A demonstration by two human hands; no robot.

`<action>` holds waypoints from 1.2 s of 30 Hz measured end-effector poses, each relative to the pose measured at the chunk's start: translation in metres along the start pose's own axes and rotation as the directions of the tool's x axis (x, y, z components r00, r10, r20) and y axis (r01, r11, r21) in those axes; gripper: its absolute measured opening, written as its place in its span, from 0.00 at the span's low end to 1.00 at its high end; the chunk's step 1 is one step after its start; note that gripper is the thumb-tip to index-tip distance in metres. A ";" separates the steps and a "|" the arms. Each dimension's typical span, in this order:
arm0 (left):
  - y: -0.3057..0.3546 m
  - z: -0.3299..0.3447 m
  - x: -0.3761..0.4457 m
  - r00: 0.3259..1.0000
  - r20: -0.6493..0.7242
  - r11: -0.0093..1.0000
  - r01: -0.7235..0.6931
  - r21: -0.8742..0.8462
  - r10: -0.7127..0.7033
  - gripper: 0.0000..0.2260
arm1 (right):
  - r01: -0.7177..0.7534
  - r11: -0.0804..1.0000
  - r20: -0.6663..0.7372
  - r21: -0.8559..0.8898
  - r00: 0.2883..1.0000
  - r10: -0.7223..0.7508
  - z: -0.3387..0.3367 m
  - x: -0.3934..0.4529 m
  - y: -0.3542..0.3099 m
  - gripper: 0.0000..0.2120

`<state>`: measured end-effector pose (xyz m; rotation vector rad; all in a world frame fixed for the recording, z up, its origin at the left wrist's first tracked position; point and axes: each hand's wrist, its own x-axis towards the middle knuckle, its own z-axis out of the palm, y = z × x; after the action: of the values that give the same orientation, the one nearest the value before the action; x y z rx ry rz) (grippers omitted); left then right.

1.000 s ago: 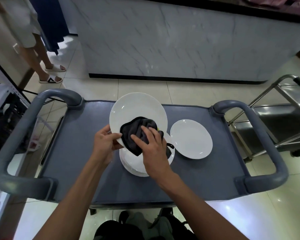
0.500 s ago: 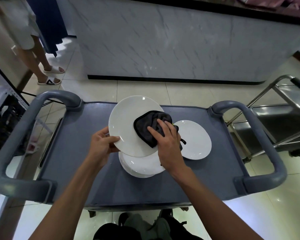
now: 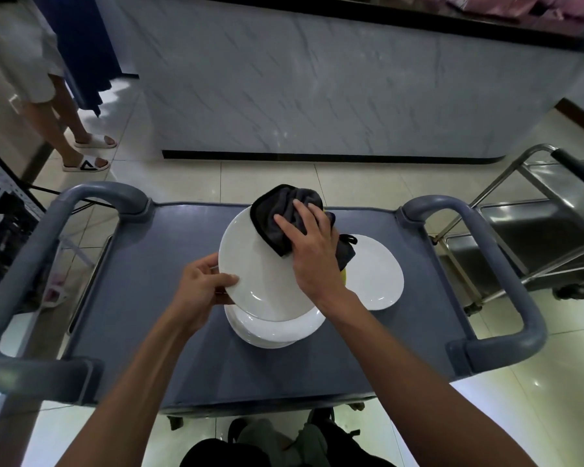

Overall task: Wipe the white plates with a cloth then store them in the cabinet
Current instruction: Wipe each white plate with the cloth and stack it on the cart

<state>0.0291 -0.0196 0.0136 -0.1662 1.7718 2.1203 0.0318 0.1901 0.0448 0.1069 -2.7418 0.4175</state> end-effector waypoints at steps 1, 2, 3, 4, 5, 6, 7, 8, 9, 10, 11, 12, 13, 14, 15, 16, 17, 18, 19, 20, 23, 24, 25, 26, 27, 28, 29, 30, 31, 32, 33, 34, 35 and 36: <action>0.000 0.000 0.000 1.000 0.014 1.000 0.000 0.011 0.000 0.18 | 0.012 1.000 0.006 0.009 1.000 -0.012 0.002 0.000 -0.003 0.32; -0.001 0.001 0.000 1.000 0.032 1.000 0.000 0.022 0.000 0.18 | 0.026 0.999 0.010 0.018 1.000 -0.027 0.003 0.000 -0.006 0.31; -0.001 0.002 -0.001 0.999 0.049 0.999 0.000 0.033 -0.002 0.18 | 0.041 0.999 0.013 0.029 0.999 -0.042 0.005 0.000 -0.009 0.30; -0.002 0.003 -0.002 0.998 0.062 0.999 0.002 0.040 -0.004 0.18 | 0.058 0.998 0.016 0.040 0.998 -0.058 0.008 -0.001 -0.013 0.29; -0.003 0.004 -0.002 0.998 0.069 0.999 0.004 0.044 -0.007 0.18 | 0.075 0.996 0.018 0.047 0.997 -0.076 0.010 -0.003 -0.016 0.29; -0.004 0.005 -0.002 0.997 0.072 0.999 0.005 0.047 -0.008 0.19 | 0.090 0.995 0.018 0.050 0.996 -0.091 0.013 -0.005 -0.018 0.28; -0.006 0.005 -0.003 0.997 0.071 0.999 0.004 0.050 -0.008 0.19 | 0.102 0.993 0.019 0.052 0.995 -0.103 0.015 -0.008 -0.019 0.28; -0.007 0.004 -0.003 0.998 0.068 0.999 0.002 0.052 -0.006 0.19 | 0.111 0.992 0.020 0.056 0.994 -0.112 0.017 -0.011 -0.019 0.27; -0.008 0.004 -0.003 0.998 0.064 0.999 0.001 0.053 -0.004 0.19 | 0.117 0.991 0.020 0.059 0.993 -0.118 0.018 -0.013 -0.018 0.27; -0.009 0.004 -0.003 0.998 0.063 0.999 -0.001 0.054 -0.002 0.19 | 0.121 0.991 0.021 0.061 0.992 -0.122 0.019 -0.014 -0.015 0.26; -0.010 0.004 -0.003 0.998 0.063 0.999 -0.003 0.054 -0.001 0.19 | 0.123 0.990 0.024 0.062 0.992 -0.124 0.018 -0.015 -0.013 0.25; -0.010 0.005 -0.003 0.998 0.063 0.999 -0.004 0.054 0.000 0.19 | 0.120 0.990 0.024 0.067 0.992 -0.122 0.016 -0.014 -0.011 0.24; -0.010 0.005 -0.003 0.998 0.062 0.999 -0.005 0.052 0.002 0.19 | 0.113 0.991 0.019 0.073 0.993 -0.115 0.014 -0.013 -0.008 0.23; -0.009 0.006 -0.003 0.998 0.060 0.999 -0.005 0.050 0.002 0.19 | 0.099 0.992 0.012 0.073 0.995 -0.100 0.012 -0.012 -0.006 0.23; -0.009 0.006 -0.002 0.998 0.057 0.999 -0.006 0.050 0.003 0.19 | 0.079 0.995 0.003 0.065 0.997 -0.080 0.009 -0.010 -0.004 0.22; -0.009 0.005 -0.001 0.999 0.054 0.999 -0.007 0.050 0.004 0.19 | 0.055 0.997 -0.005 0.054 0.998 -0.055 0.005 -0.007 -0.001 0.22; -0.008 0.004 0.000 0.999 0.052 0.999 -0.008 0.050 0.005 0.20 | 0.030 0.999 -0.006 0.044 1.000 -0.030 0.002 -0.005 0.001 0.23; -0.008 0.002 0.001 0.999 0.051 0.999 -0.010 0.048 0.007 0.20 | 0.009 0.999 0.000 0.037 1.000 -0.009 -0.002 -0.003 0.004 0.23; -0.008 0.000 0.002 0.999 0.050 0.999 -0.012 0.048 0.010 0.20 | -0.005 0.999 0.009 0.033 1.000 0.005 -0.005 -0.001 0.007 0.24; -0.007 -0.002 0.003 0.999 0.049 0.999 -0.016 0.049 0.014 0.20 | -0.014 0.999 0.020 0.037 1.000 0.013 -0.008 0.001 0.010 0.24; -0.006 -0.007 0.006 0.998 0.050 0.998 -0.027 0.058 0.024 0.21 | -0.031 0.995 0.073 0.094 0.997 0.025 -0.015 0.006 0.020 0.26; -0.006 -0.009 0.006 0.998 0.053 0.998 -0.029 0.059 0.026 0.21 | -0.042 0.992 0.102 0.118 0.994 0.030 -0.017 0.008 0.023 0.28; -0.006 -0.010 0.007 0.998 0.055 0.998 -0.029 0.061 0.025 0.21 | -0.054 0.988 0.127 0.145 0.991 0.035 -0.018 0.009 0.025 0.29; -0.006 -0.011 0.008 0.998 0.056 0.998 -0.027 0.063 0.024 0.21 | -0.063 0.983 0.146 0.175 0.989 0.037 -0.018 0.011 0.027 0.30; -0.005 -0.012 0.009 0.998 0.058 0.998 -0.025 0.066 0.021 0.20 | -0.073 0.977 0.162 0.203 0.986 0.040 -0.018 0.012 0.029 0.31; -0.005 -0.013 0.009 0.998 0.060 0.997 -0.024 0.071 0.019 0.20 | -0.088 0.969 0.179 0.229 0.983 0.047 -0.019 0.014 0.032 0.32; -0.005 -0.014 0.010 0.998 0.063 0.997 -0.025 0.079 0.020 0.20 | -0.110 0.961 0.200 0.254 0.978 0.059 -0.019 0.015 0.034 0.33; -0.004 -0.015 0.011 0.998 0.066 0.996 -0.027 0.089 0.022 0.20 | -0.133 0.951 0.224 0.279 0.972 0.071 -0.020 0.016 0.036 0.34; -0.004 -0.016 0.011 0.998 0.067 0.995 -0.029 0.098 0.023 0.20 | -0.153 0.941 0.247 0.303 0.966 0.078 -0.020 0.017 0.038 0.35; -0.004 -0.018 0.012 0.997 0.068 0.994 -0.031 0.107 0.024 0.20 | -0.168 0.929 0.264 0.330 0.961 0.080 -0.021 0.018 0.040 0.35; -0.003 -0.019 0.013 0.997 0.069 0.993 -0.033 0.113 0.026 0.20 | -0.178 0.915 0.273 0.362 0.959 0.079 -0.021 0.019 0.041 0.35; -0.003 -0.020 0.013 0.997 0.072 0.992 -0.036 0.118 0.028 0.19 | -0.184 0.901 0.276 0.393 0.958 0.075 -0.023 0.020 0.042 0.34; -0.003 -0.021 0.014 0.997 0.075 0.992 -0.039 0.121 0.030 0.19 | -0.183 0.890 0.277 0.417 0.958 0.067 -0.024 0.022 0.042 0.31; -0.002 -0.022 0.014 0.996 0.076 0.992 -0.043 0.122 0.034 0.19 | -0.176 0.885 0.281 0.431 0.958 0.053 -0.025 0.023 0.043 0.28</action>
<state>0.0139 -0.0377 0.0025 -0.0200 1.8698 2.0082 0.0136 0.2379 0.0642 0.1245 -2.8557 1.1523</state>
